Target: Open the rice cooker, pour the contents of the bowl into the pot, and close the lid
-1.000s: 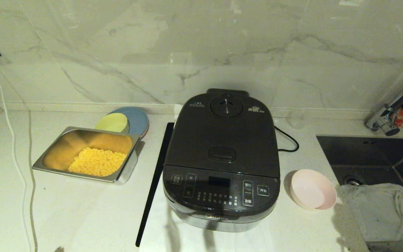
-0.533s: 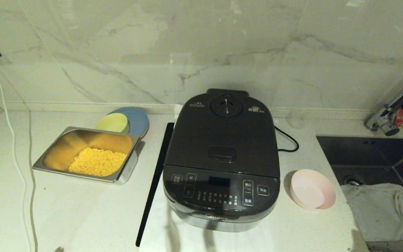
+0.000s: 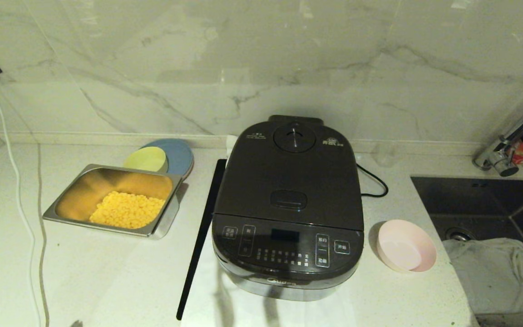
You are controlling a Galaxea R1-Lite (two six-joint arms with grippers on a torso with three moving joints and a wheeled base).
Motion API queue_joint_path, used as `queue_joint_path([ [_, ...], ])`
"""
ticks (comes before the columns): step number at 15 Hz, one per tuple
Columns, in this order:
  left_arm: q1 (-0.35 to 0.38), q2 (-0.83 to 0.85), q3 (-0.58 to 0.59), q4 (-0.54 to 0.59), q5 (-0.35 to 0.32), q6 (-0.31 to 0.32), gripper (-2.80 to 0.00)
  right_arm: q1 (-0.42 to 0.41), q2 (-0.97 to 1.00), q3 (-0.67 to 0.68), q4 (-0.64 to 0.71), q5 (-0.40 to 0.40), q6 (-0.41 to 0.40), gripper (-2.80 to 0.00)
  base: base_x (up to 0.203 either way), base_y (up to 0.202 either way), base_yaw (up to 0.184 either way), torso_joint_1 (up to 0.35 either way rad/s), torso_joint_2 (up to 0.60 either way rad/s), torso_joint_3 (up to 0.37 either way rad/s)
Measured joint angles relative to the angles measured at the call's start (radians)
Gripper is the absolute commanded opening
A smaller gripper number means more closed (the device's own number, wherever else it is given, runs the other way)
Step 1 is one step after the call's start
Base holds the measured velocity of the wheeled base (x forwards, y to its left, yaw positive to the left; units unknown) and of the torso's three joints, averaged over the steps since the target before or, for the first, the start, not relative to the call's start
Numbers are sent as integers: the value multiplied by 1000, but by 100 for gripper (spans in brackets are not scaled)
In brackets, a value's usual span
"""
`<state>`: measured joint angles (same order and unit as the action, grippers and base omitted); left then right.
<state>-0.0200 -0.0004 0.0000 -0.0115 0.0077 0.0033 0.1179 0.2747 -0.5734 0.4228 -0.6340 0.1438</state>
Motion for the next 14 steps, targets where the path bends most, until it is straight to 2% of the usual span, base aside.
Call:
queue_joint_path([
  [2, 0, 0, 0, 0, 0, 0, -280, -52, -7, 14, 1, 0, -42, -280, 0, 0, 0, 0, 0, 0],
  [4, 0, 0, 0, 0, -1, 0, -280, -103, -44, 55, -3, 13, -125, -280, 0, 0, 0, 0, 0, 0],
  [6, 0, 0, 0, 0, 0, 0, -280, -118, -118, 109, -8, 50, -174, -280, 0, 0, 0, 0, 0, 0],
  [7, 0, 0, 0, 0, -1, 0, -280, -120, -163, 141, -14, 99, -172, -280, 0, 0, 0, 0, 0, 0],
  [10, 0, 0, 0, 0, -1, 0, -280, -121, -243, 266, -108, 301, -89, -280, 0, 0, 0, 0, 0, 0],
  [14, 0, 0, 0, 0, 0, 0, -280, -121, -271, 475, -338, 447, -156, -280, 0, 0, 0, 0, 0, 0],
])
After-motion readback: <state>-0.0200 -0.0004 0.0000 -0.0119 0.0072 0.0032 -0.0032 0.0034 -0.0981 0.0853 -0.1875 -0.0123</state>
